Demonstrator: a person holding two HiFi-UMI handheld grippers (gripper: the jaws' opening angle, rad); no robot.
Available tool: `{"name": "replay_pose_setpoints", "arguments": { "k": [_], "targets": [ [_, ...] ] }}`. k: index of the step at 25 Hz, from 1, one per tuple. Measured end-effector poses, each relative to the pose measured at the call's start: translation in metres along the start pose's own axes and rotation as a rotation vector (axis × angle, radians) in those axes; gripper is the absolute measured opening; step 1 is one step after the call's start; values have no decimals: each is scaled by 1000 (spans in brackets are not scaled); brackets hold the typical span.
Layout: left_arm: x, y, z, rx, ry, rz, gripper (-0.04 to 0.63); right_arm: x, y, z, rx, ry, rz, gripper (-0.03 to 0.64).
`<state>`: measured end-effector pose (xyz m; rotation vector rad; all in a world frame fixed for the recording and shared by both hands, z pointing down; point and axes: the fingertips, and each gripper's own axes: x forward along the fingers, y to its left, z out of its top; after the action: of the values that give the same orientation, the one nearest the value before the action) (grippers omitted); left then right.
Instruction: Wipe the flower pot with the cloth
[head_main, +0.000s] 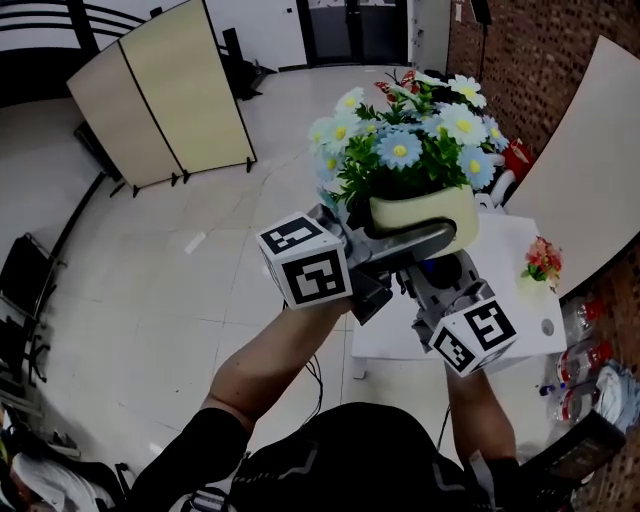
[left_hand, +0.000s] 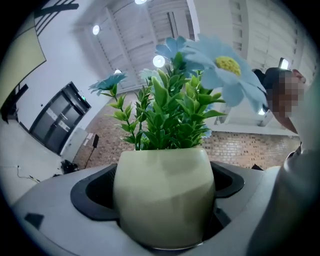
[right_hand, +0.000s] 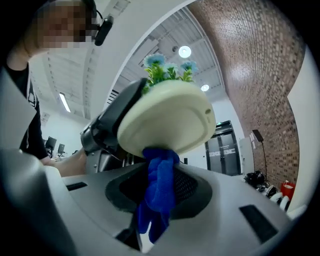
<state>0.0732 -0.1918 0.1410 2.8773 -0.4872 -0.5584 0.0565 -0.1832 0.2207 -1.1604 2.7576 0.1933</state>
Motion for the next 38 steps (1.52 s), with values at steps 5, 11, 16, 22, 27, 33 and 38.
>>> {"name": "replay_pose_setpoints", "arguments": {
  "k": [5,11,16,22,27,33,38],
  "targets": [
    [-1,-1,1,13,13,-6,568,14,-19,-14,21,28,-27,101],
    [-3,10,-1,25,4,42,568,-5,-34,-10,29,12,-21,101],
    [-7,25,-2,69,4,122,568,-41,-68,9,1,2,-80,101],
    [-52,45,3,92,11,141,568,-54,-80,32,-44,-31,-155,101],
    [-35,55,-17,144,41,141,568,-69,-124,29,-54,-21,-201,101],
    [-45,55,-19,169,66,130,568,-62,-117,32,-67,7,-200,101],
    [-85,55,-45,175,85,92,568,-55,-87,18,-63,26,-229,101]
  ]
}}
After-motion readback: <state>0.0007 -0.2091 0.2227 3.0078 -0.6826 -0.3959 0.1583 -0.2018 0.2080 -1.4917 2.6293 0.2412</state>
